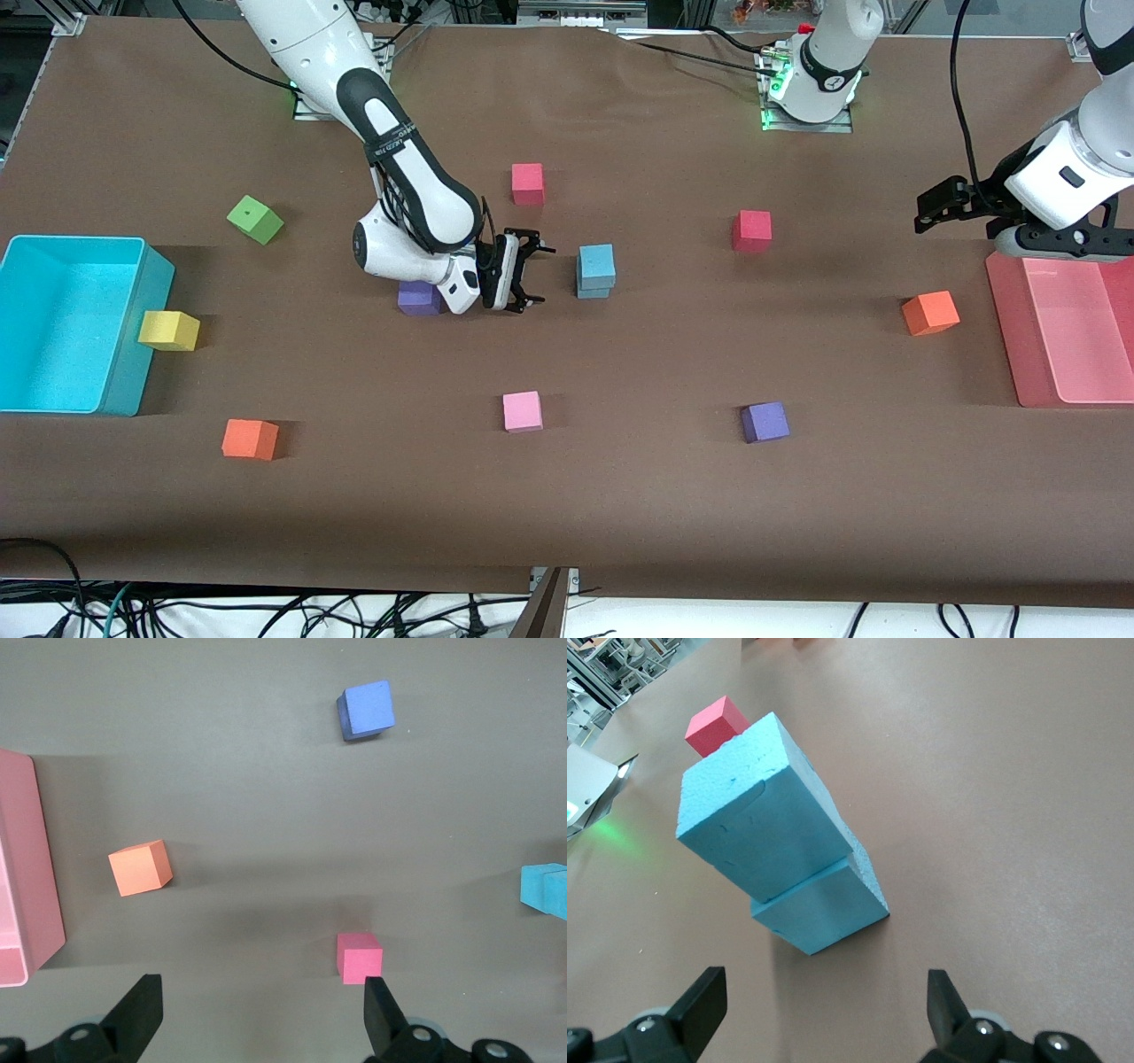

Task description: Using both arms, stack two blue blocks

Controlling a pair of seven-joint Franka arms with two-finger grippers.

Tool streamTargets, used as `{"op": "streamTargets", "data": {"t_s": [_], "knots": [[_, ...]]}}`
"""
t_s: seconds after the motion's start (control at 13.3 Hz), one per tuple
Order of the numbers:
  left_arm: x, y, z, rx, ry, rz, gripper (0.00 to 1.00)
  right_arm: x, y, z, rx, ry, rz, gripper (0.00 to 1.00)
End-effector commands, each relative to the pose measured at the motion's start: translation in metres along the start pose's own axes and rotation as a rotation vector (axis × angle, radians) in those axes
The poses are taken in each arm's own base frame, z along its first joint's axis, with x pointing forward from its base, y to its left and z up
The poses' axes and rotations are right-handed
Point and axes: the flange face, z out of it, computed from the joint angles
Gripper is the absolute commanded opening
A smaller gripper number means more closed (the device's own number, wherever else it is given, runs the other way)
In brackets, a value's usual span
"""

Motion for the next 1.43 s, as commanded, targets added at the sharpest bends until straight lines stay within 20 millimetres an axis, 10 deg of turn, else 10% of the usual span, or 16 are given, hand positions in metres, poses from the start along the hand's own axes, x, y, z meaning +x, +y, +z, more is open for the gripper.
{"op": "streamTargets", "data": {"t_s": [0.0,1.36], "knots": [[-0.011,-0.002,-0.003,0.023,-0.021,0.018,1.00,0.000,-0.002,-0.001,0.008,0.012,-0.014,1.00],[0.006,0.029,-0.025,0.034,-0.026,-0.051,1.00,0.003,-0.001,-0.006,0.003,0.018,-0.005,1.00]]}}
